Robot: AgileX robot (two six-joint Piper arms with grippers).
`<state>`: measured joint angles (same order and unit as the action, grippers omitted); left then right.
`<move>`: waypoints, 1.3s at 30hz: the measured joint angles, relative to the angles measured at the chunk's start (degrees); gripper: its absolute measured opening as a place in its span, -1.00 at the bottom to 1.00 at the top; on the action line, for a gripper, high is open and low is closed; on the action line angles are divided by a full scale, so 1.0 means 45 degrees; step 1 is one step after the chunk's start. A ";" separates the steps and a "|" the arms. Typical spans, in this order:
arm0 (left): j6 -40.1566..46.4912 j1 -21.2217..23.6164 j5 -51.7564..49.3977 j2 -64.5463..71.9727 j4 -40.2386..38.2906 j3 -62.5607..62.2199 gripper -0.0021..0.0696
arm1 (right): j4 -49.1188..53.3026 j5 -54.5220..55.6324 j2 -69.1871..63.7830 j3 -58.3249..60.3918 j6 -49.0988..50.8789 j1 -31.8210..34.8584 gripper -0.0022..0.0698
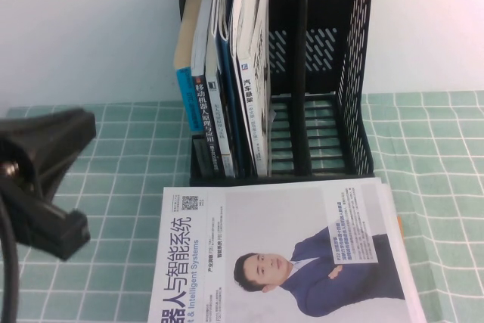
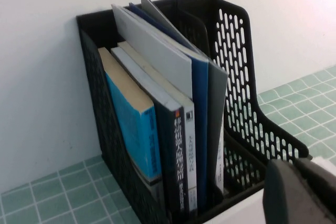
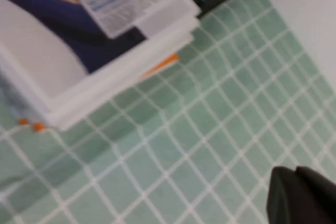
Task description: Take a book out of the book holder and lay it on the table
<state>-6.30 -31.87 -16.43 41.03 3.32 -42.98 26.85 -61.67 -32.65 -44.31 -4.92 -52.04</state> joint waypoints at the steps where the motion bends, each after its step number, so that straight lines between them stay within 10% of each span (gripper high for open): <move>1: 0.0000 0.0000 0.0319 -0.0280 0.0000 0.0477 -0.95 | -0.0645 0.0219 0.0719 0.0439 0.0000 0.0000 -0.95; 15: -0.0023 0.0000 0.1714 -0.3114 -0.0897 0.4226 -0.95 | -0.2944 0.7562 0.5770 0.6321 0.0891 0.0000 -0.95; 39: -0.0023 0.0000 -0.4205 -0.3173 -0.1038 0.4255 -0.95 | -0.3494 0.7377 0.5770 0.6815 0.0979 0.0000 -0.95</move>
<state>-6.40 -31.87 -35.35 26.75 -1.35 -23.84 11.12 -28.47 -6.68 -13.64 -0.51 -52.04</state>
